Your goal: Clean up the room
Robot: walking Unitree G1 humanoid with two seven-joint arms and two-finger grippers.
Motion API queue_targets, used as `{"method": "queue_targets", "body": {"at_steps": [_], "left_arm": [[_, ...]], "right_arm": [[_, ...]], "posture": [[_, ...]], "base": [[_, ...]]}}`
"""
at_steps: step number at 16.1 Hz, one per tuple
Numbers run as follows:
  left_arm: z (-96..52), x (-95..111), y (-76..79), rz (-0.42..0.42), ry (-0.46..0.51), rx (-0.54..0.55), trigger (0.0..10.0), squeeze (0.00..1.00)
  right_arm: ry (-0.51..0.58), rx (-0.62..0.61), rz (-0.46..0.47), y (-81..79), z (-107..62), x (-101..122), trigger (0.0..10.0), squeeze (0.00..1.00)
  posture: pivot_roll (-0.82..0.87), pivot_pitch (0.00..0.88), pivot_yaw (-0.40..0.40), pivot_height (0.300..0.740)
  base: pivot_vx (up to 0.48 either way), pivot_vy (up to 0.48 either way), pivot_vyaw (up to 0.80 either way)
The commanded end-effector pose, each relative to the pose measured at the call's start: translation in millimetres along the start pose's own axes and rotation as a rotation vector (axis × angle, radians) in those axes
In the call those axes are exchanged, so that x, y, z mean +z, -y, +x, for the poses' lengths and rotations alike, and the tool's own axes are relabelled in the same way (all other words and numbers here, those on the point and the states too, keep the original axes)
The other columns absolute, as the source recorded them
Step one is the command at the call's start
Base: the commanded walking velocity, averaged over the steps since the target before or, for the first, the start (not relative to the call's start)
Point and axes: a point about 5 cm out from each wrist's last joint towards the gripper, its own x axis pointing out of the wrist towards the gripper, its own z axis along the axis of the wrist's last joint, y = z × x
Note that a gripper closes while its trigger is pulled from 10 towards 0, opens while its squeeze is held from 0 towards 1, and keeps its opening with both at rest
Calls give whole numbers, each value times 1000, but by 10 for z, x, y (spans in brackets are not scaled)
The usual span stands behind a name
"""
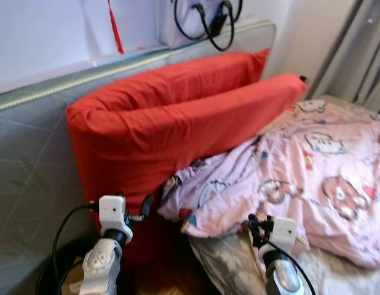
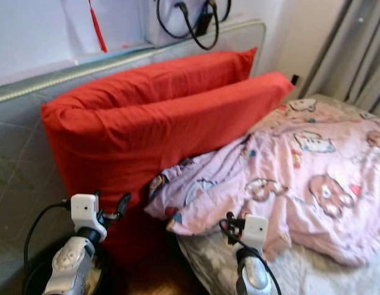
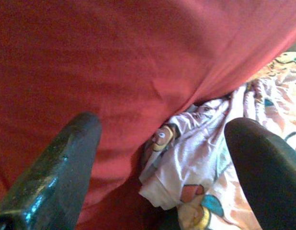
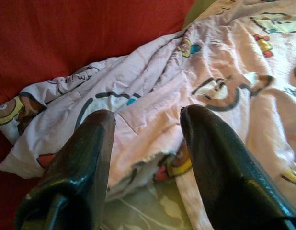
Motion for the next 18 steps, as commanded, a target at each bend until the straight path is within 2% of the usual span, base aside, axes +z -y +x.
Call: {"method": "queue_targets", "body": {"at_steps": [1, 4, 10, 18], "left_arm": [[19, 17, 15, -2, -3, -12, 10000, 0], [15, 19, 9, 1, -1, -9, 10000, 0], [12, 20, 19, 5, -3, -17, 10000, 0], [-7, 18, 25, 6, -1, -18, 10000, 0]], "right_arm": [[13, 9, 12, -21, 23, 33, 10000, 0], [12, 14, 13, -33, 25, 31, 10000, 0], [-7, -13, 9, 0, 24, 14, 10000, 0], [-26, -22, 1, 30, -14, -37, 10000, 0]], "posture": [[55, 0, -8, 740], [57, 0, -7, 740], [57, 0, -7, 740], [56, 3, -9, 740]], "base": [[281, 0, 0], [270, 0, 0], [0, 0, 0], [0, 0, -569]]}}
